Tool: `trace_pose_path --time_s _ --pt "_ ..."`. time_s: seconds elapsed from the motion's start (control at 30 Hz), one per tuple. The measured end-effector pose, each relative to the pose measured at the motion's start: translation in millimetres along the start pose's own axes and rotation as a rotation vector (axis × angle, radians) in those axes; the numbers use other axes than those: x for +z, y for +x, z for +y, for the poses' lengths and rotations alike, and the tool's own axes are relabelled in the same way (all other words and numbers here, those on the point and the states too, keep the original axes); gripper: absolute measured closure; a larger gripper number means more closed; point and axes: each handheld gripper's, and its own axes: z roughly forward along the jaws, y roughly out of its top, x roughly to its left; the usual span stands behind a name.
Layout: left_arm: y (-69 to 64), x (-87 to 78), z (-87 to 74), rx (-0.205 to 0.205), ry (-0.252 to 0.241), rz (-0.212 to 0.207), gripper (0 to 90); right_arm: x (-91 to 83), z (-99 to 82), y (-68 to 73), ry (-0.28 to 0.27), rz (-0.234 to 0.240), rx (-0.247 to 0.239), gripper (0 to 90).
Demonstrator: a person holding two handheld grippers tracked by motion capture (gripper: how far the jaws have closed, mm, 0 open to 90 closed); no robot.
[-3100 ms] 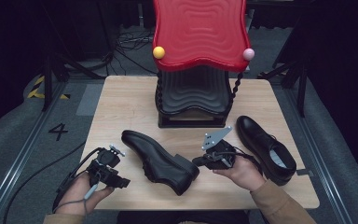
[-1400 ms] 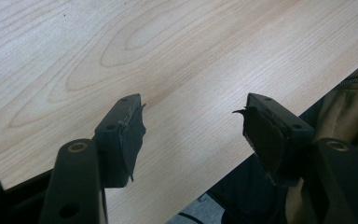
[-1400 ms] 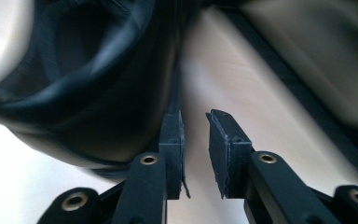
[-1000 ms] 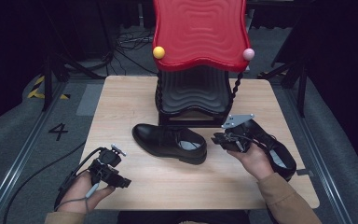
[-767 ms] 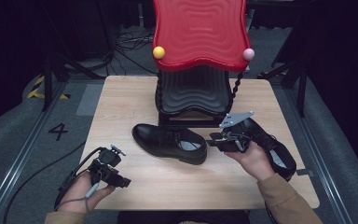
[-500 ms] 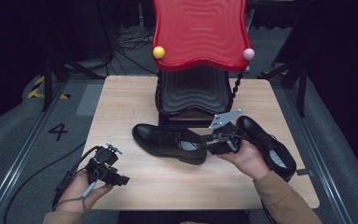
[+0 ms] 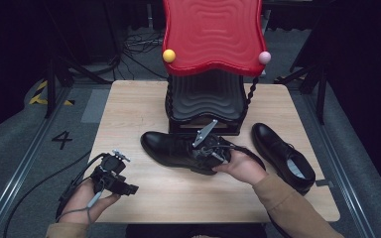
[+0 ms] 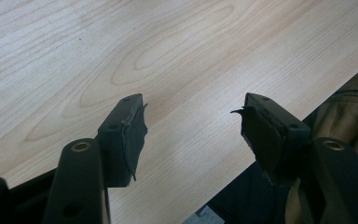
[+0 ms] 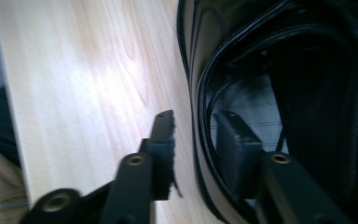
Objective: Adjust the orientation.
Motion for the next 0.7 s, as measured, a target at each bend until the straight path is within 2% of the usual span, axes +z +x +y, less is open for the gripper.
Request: trace_pose_path --time_s 0.13,0.17,0.2,0.23,0.27,0.33,0.37,0.4,0.43,0.53,0.63,0.7 --pt "1.6 1.6 -0.2 0.005 0.004 -0.001 40.1 -1.6 3.9 0.1 0.008 -0.015 -0.011 84.2" --pt "2.1 1.8 -0.2 0.005 0.007 -0.004 40.1 -2.6 4.8 2.7 0.005 0.010 0.000 84.8" --pt "2.1 1.8 -0.2 0.005 0.007 -0.004 40.0 -2.6 4.8 2.7 0.005 0.010 0.000 84.8" --pt "2.3 1.9 -0.5 -0.003 0.005 -0.005 40.1 -4.5 6.4 12.0 0.010 0.019 0.014 84.9" --pt "2.1 1.8 -0.6 -0.006 0.004 -0.005 40.1 -6.1 6.5 17.8 0.019 0.007 0.035 84.9" --pt "2.0 1.7 -0.5 -0.006 0.003 -0.006 40.0 -7.3 5.9 22.6 0.017 0.003 0.045 84.9" --pt "2.3 1.8 -0.2 -0.003 0.000 -0.008 39.9 -9.6 2.9 39.4 0.020 0.006 0.054 85.0" --pt "2.3 1.8 -0.2 -0.003 0.000 -0.008 39.9 -9.6 2.9 39.4 0.020 0.006 0.054 85.0" --pt "2.9 2.5 0.4 -0.003 0.006 -0.004 39.9 -10.1 0.2 54.2 0.030 0.010 0.039 84.9" --pt "1.5 4.0 1.6 -0.002 0.007 -0.007 39.9 -9.7 -4.4 72.2 0.041 0.051 0.031 82.6" --pt "0.1 3.6 3.2 0.008 0.006 -0.005 40.0 -7.2 -7.4 78.6 0.036 0.052 0.020 80.2" --pt "-0.7 4.1 4.5 0.013 0.008 -0.007 40.0 -10.5 -8.8 74.7 0.021 0.085 0.032 74.3"
